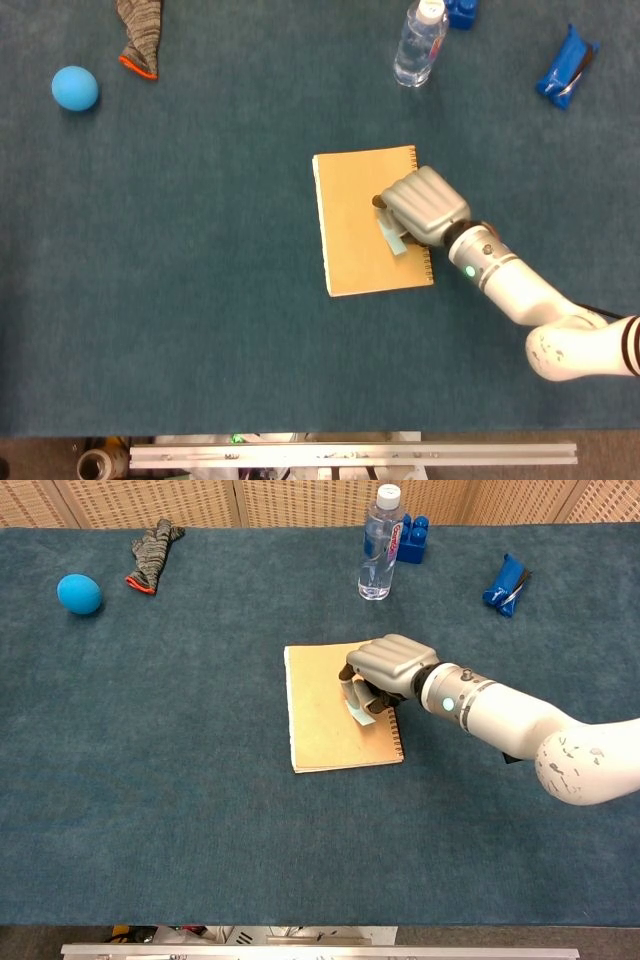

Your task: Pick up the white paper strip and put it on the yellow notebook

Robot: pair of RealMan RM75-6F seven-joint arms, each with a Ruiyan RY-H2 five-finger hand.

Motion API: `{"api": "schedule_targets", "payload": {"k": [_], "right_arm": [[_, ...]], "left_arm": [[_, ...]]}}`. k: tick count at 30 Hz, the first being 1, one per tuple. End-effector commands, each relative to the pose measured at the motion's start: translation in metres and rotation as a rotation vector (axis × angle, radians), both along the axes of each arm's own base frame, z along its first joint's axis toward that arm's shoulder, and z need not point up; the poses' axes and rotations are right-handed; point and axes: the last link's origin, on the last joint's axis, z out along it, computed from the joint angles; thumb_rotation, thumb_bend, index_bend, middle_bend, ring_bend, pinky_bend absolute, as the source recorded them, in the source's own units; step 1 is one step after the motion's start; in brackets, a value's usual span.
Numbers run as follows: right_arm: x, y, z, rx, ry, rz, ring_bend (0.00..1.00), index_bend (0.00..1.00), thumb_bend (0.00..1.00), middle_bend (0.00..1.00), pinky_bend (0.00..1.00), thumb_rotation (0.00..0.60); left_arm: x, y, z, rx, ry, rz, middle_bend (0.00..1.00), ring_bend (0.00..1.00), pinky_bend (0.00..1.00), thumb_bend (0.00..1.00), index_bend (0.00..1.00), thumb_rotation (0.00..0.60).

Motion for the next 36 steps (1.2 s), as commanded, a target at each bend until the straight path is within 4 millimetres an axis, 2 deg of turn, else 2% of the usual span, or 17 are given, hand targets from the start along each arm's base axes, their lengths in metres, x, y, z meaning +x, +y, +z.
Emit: {"api": "schedule_targets", "payload": {"k": [1,10,18,28,32,36], "right_arm": [[0.000,-0.001,0.000,-0.002,-0.004,-0.002,1.00,0.55,0.76,1.00,1.00,0.600],[-0.002,-0.002,-0.006,-0.001,0.022,0.002,1.00,0.55,0.76,1.00,1.00,0.600],[-0.001,-0.002,0.000,-0.009,-0.014,-0.010,1.00,0.55,0.76,1.00,1.00,0.600],[-0.001,-0.001,-0.008,0.003,0.001,-0.006,1.00,0.55,0.75,1.00,1.00,0.600],[0.002,-0.002,0.002,-0.019,-0.044,-0.020,1.00,0.55,0.75,1.00,1.00,0.600],[0.002,-0.005,0.023,-0.061,-0.108,-0.040,1.00,0.54,0.74,1.00,1.00,0.600]], "left_arm": [[0.000,0.000,0.000,0.000,0.000,-0.001,0.00,0.00,0.03,0.14,0.00,0.600],[-0.001,0.000,0.001,0.002,0.002,0.003,0.00,0.00,0.03,0.14,0.00,0.600],[0.000,0.000,0.001,0.002,0.003,-0.001,0.00,0.00,0.03,0.14,0.00,0.600],[0.000,-0.002,0.002,0.005,0.003,0.005,0.00,0.00,0.03,0.15,0.00,0.600],[-0.001,-0.002,0.003,0.009,0.003,0.007,0.00,0.00,0.03,0.15,0.00,0.600],[0.000,0.000,0.003,0.009,0.002,-0.002,0.00,0.00,0.03,0.14,0.00,0.600]]}}
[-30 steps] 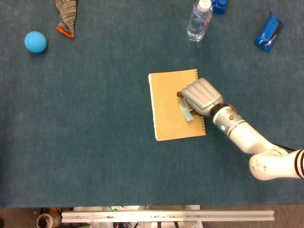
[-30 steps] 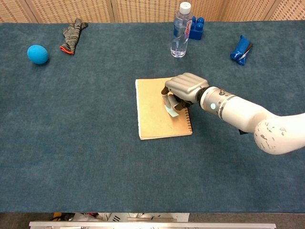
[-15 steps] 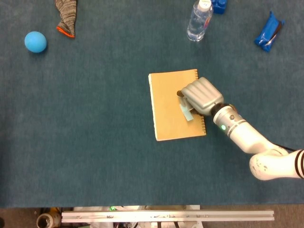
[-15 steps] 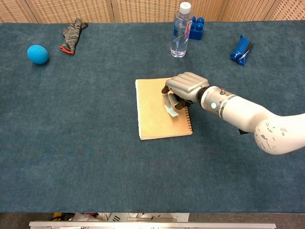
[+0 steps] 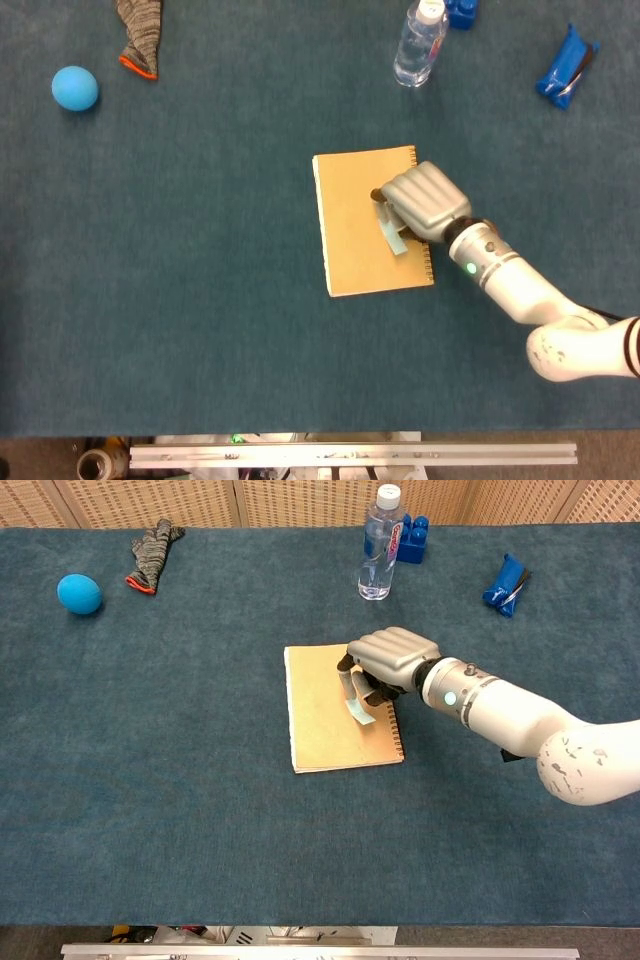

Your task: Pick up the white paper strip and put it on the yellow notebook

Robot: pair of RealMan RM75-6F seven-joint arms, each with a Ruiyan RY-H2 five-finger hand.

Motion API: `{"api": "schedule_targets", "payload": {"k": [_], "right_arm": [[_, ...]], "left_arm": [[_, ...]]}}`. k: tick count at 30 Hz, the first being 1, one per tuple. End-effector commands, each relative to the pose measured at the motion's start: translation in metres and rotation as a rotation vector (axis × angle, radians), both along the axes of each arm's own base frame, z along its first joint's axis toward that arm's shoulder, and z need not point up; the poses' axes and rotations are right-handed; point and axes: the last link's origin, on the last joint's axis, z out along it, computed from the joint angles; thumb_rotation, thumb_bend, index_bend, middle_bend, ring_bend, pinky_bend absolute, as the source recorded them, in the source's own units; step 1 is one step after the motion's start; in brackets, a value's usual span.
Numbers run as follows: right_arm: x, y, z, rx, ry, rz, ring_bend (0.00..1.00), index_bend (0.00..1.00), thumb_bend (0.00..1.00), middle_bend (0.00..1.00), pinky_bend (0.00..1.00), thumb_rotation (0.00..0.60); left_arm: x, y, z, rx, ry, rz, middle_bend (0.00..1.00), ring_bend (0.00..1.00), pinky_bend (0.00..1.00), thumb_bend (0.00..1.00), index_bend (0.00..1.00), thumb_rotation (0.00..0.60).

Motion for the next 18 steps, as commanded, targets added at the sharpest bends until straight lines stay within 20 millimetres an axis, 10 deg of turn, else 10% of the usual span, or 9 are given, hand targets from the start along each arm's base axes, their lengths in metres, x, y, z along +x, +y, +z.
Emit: {"api": "schedule_targets", "payload": {"k": [1,8,18], "right_arm": [[-0.002,-0.003,0.020,-0.041,-0.054,-0.022,1.00,0.52,0.72,1.00,1.00,0.600],[-0.038,-0.005,0.084,-0.203,-0.141,-0.123,0.97,0.50,0.47,0.87,1.00,0.600],[-0.109,0.022,0.178,-0.505,-0.197,-0.224,0.58,0.46,0.41,0.57,0.84,0.600]], "left_arm": [[0.001,0.001,0.000,0.001,-0.002,-0.006,0.00,0.00,0.03,0.14,0.00,0.600],[-0.001,0.004,0.000,0.025,-0.014,-0.009,0.00,0.00,0.03,0.14,0.00,0.600],[-0.002,0.014,-0.007,0.039,-0.018,-0.017,0.00,0.00,0.03,0.14,0.00,0.600]]}}
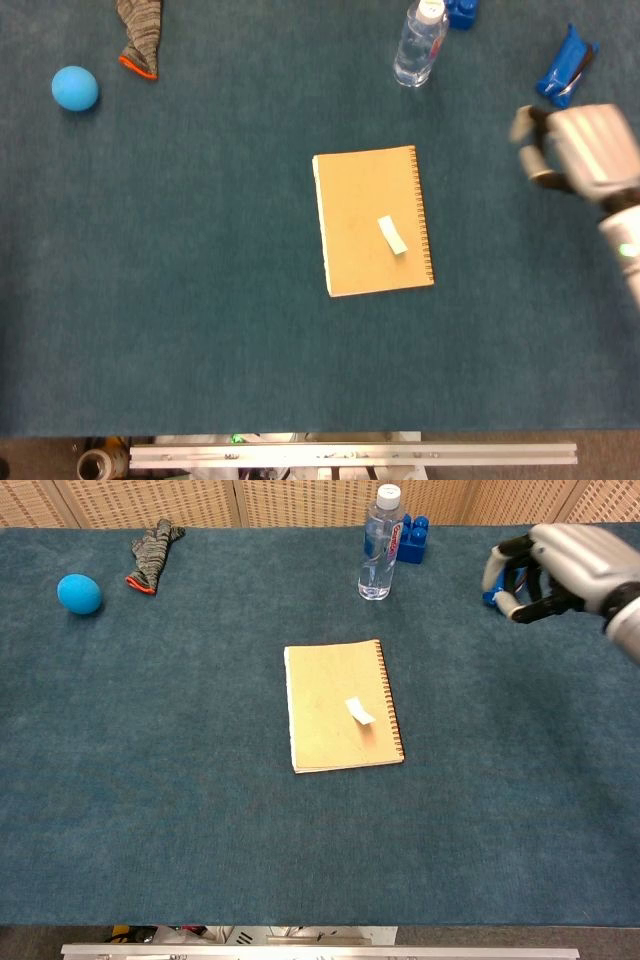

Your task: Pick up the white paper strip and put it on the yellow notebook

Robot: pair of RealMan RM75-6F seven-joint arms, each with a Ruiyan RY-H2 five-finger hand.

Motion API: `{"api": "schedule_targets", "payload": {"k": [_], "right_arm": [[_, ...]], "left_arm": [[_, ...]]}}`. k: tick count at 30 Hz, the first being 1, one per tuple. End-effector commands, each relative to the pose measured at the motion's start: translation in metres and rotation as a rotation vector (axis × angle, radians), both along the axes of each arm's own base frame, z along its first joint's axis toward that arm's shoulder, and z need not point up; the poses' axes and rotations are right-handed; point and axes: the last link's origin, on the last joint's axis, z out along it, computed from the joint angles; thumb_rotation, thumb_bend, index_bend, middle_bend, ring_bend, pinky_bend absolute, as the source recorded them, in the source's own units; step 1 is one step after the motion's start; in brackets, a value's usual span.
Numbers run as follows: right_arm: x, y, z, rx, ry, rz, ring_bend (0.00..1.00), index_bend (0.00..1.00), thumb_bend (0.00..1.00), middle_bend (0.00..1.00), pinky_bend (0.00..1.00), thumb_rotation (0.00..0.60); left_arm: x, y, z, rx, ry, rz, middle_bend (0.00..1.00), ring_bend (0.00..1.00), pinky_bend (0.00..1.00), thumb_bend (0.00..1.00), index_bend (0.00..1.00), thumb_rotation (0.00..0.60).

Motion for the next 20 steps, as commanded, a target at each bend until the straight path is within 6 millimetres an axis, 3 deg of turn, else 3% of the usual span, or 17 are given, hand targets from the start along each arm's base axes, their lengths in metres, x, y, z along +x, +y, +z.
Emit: {"api": "schedule_targets", "payload": {"k": [1,7,10,14,20], "right_arm": [[-0.031,0.022,0.035,-0.119,-0.021,-0.043,0.56,0.46,0.41,0.56,0.83,0.600],[-0.079,0.061,0.079,-0.281,0.024,-0.142,0.56,0.45,0.29,0.56,0.82,0.600],[-0.093,0.080,0.091,-0.331,0.042,-0.182,0.55,0.45,0.26,0.56,0.82,0.600],[-0.103,0.099,0.097,-0.336,0.061,-0.217,0.55,0.45,0.26,0.56,0.82,0.600],[-0.105,0.110,0.100,-0.356,0.044,-0.229,0.55,0.45,0.26,0.56,0.82,0.600]], "left_arm": [[0.000,0.002,-0.002,-0.001,0.003,-0.001,0.00,0.00,0.03,0.14,0.00,0.600],[0.003,0.004,-0.004,0.002,0.004,-0.010,0.00,0.00,0.03,0.15,0.00,0.600],[0.006,0.004,-0.005,0.003,0.007,-0.019,0.00,0.00,0.03,0.14,0.00,0.600],[0.014,0.004,-0.009,0.001,0.004,-0.041,0.00,0.00,0.03,0.15,0.00,0.600],[0.020,0.004,-0.014,-0.005,0.001,-0.054,0.00,0.00,0.03,0.14,0.00,0.600]]}}
